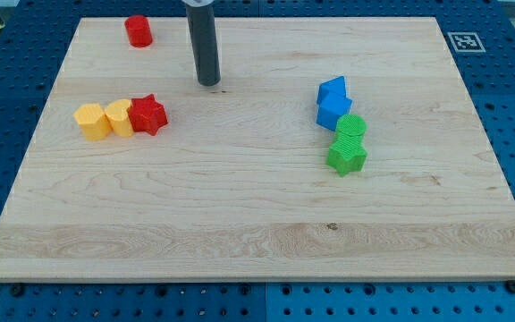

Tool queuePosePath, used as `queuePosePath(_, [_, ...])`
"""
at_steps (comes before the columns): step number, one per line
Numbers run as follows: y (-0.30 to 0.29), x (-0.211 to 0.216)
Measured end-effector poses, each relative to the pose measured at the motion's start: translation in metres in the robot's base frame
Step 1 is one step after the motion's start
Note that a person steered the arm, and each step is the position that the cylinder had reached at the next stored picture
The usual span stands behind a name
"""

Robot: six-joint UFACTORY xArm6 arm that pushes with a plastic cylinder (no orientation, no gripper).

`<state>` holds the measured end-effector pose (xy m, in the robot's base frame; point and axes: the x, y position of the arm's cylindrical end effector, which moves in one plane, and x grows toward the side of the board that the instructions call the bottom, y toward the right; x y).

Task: Move the red star towards the red circle

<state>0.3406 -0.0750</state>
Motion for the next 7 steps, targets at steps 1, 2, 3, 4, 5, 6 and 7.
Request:
queuePosePath(1, [0.0,0.0])
queuePosePath(2, [0.002,0.011])
queuePosePath(3, [0.002,0.014])
queuePosePath(4, [0.002,0.014])
queuePosePath(5, [0.009,0.019])
queuePosePath(6, [0.029,0.042])
queuePosePath(7, [0.037,0.072])
